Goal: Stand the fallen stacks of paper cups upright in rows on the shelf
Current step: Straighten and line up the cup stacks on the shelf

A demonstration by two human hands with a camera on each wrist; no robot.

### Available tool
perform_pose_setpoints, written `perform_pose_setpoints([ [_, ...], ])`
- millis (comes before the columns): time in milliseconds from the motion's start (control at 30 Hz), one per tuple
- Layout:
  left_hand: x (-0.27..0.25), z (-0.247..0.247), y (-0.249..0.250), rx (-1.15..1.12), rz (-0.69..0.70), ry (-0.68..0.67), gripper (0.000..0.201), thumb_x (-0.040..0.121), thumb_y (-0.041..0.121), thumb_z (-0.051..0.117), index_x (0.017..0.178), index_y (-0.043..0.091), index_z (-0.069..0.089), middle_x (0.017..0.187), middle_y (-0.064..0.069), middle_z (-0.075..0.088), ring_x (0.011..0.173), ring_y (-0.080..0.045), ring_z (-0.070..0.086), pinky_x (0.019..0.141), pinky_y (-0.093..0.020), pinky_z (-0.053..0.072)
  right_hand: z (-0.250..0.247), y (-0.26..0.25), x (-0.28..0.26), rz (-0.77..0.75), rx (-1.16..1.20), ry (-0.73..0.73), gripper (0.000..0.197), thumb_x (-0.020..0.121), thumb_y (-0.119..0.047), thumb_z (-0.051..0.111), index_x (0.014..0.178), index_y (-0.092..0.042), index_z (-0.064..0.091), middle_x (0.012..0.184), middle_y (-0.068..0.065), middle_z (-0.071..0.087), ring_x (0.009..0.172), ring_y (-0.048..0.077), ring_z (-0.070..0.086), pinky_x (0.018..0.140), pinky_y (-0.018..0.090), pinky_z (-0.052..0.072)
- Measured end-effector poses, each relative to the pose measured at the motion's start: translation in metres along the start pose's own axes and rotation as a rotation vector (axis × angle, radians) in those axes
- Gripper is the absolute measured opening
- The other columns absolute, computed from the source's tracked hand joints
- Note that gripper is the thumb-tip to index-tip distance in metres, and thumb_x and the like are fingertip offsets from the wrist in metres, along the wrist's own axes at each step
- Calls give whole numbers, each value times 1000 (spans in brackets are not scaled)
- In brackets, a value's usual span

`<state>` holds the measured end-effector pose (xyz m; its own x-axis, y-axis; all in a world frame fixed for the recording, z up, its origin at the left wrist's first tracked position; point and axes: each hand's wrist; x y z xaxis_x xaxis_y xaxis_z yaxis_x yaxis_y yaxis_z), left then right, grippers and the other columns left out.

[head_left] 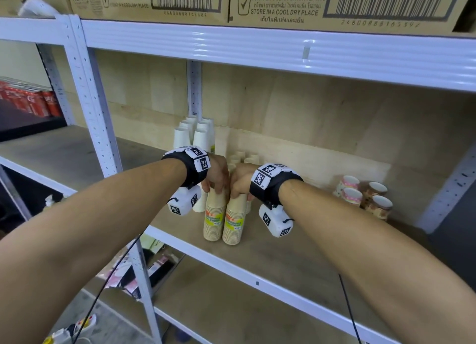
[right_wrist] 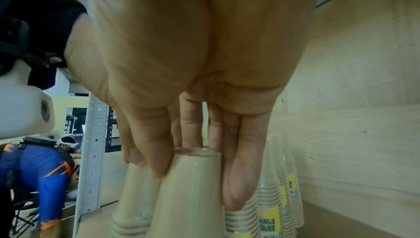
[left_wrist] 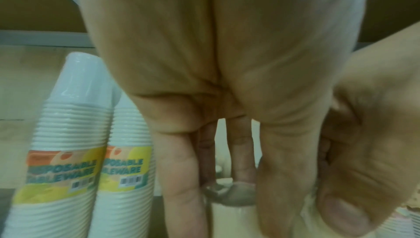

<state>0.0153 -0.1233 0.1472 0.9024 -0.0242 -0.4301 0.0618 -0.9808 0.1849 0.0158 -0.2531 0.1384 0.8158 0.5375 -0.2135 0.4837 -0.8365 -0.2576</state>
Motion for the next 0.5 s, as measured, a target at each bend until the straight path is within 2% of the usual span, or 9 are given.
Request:
perform_pose_setpoints([
  [67,1,-3,6,-25,10,-17,38,79,7,75,117,7,70,99,-12,69,92,-27,71,75,-31,61,-2,6,-1,23,4,7,34,89,-13,67,120,-2,65,122,15,63,103,29,63,96,42,52],
  [100,0,-5,10,-43,25,-30,39,79,4,74,117,6,69,100,-15,69,92,-27,70,71,-30,61,-4,10,-1,37,1,20,33,88,-14,67,118,-1,66,121,16,64,99,28,64,95,43,53],
  [167,-2,-9,21,-56,63,-45,37,80,2,73,117,4,68,101,-17,67,83,-25,68,58,-24,59,-9,23,-2,83,1,42,33,86,-15,70,115,0,67,119,18,65,89,24,60,94,43,54],
  [200,0,-12,27,-56,85,-48,36,81,1,72,117,4,68,97,-16,66,77,-23,67,56,-23,59,-12,30,-3,100,9,47,34,84,-16,71,114,-1,68,118,18,66,87,23,59,92,43,54],
  [300,5,-19,50,-63,138,-50,34,81,-1,72,115,1,68,83,-13,62,71,-23,63,63,-28,61,-24,56,-7,176,51,74,34,77,-18,76,107,-3,71,110,15,70,91,25,67,88,43,58],
  [367,9,-24,64,-82,169,-19,31,80,-1,73,111,0,69,78,-12,63,64,-23,63,60,-28,59,-32,74,-10,225,43,109,31,77,-16,75,104,-3,72,98,10,70,86,24,68,78,35,59],
  [433,9,-28,81,-85,199,10,23,81,0,73,104,2,70,73,-10,62,53,-20,63,48,-22,54,-39,95,-12,255,59,157,30,78,-14,74,106,-4,73,87,5,66,75,20,62,64,28,53],
  [500,17,-32,95,-82,233,46,21,81,1,73,102,2,71,73,-9,64,55,-18,64,43,-19,50,-43,114,-14,300,78,210,28,78,-14,75,105,-5,73,86,5,65,72,19,60,62,25,50],
])
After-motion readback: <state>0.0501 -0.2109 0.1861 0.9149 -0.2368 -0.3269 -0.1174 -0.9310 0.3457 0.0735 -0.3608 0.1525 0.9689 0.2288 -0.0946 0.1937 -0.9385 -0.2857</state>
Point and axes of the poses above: each hand's wrist, its own x-axis towards the middle knuckle, its own z-axis out of the palm, y = z × x
